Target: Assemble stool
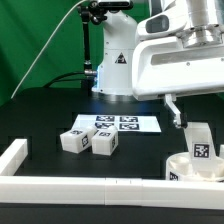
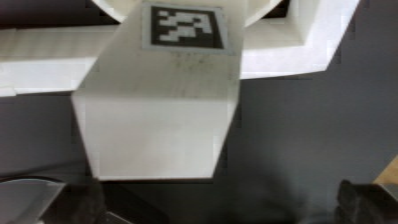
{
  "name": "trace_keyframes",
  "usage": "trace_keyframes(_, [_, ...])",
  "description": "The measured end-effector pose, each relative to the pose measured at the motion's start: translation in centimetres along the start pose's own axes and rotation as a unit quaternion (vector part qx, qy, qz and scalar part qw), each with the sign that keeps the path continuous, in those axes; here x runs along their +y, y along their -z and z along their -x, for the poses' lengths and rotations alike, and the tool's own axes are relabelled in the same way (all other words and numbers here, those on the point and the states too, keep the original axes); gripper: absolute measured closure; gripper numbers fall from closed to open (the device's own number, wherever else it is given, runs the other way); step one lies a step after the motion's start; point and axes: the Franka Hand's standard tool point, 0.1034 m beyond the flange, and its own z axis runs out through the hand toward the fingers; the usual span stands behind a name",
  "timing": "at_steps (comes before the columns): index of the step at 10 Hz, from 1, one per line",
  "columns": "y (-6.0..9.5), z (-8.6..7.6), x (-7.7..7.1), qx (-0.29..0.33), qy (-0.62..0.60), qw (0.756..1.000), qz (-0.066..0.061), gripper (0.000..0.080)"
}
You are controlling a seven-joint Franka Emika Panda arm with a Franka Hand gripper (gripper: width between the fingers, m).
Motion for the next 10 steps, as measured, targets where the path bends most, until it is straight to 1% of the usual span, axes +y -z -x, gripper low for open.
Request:
trace_keyframes(2, [-0.1,0.1,0.2,-0.01,0.01,1.0,0.0,0.015])
trace_keyframes(3, [-0.4,0.2,0.8,-0.006,0.026,1.0,0.004,0.015])
trace_keyframes(4, [-0.5,0.6,1.2,-0.039,0.035,0.999,0.004,0.015])
trace_keyframes(5, [0.1,0.0,1.6,-0.089,0.036,0.995,0.0,0.015])
trace_keyframes(6, [0.8,-0.9,1.7,-0.126,0.034,0.991,-0.004,0.015])
trace_keyframes(7, [1.0,-1.0,1.8,-0.152,0.029,0.988,-0.007,0.015])
trace_keyframes(8, [1.2,-0.3,1.5,-0.197,0.028,0.98,-0.013,0.015])
trace_keyframes(9, [1.2,-0.2,1.3,-0.236,0.028,0.971,-0.018,0.015])
trace_keyframes(10, [0.9,-0.7,1.4,-0.223,0.056,0.973,-0.021,0.015])
